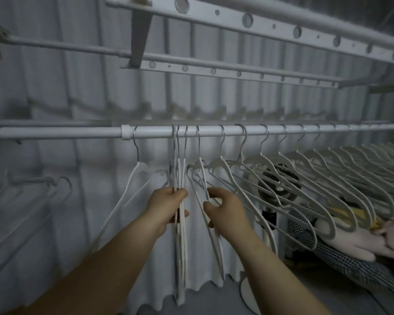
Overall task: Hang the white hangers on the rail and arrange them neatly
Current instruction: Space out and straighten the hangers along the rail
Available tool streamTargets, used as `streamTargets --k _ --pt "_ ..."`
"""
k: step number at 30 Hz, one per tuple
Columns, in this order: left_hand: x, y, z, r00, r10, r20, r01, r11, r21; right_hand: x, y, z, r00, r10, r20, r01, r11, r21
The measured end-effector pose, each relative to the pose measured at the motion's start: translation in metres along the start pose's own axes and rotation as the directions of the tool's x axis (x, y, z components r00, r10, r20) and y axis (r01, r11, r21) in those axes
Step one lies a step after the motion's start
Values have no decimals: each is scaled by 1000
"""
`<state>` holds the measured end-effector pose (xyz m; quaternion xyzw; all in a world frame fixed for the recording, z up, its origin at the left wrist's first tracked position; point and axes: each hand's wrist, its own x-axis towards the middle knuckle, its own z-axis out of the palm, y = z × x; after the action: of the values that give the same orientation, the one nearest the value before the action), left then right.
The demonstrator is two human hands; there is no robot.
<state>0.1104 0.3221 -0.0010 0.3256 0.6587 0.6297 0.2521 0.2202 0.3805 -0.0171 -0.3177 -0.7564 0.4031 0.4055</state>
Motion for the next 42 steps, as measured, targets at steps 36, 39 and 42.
streamTargets --k 36,39,42 --pt "-25 5 -31 964 63 -257 -41 995 91 -4 -13 9 993 -62 100 70 994 -78" --pt "-24 5 -30 963 66 -263 -43 995 92 -3 -11 8 994 -58 95 66 994 -82" --pt "-22 4 -29 968 65 -243 -43 995 94 -3 -10 8 994 -47 95 56 994 -91"
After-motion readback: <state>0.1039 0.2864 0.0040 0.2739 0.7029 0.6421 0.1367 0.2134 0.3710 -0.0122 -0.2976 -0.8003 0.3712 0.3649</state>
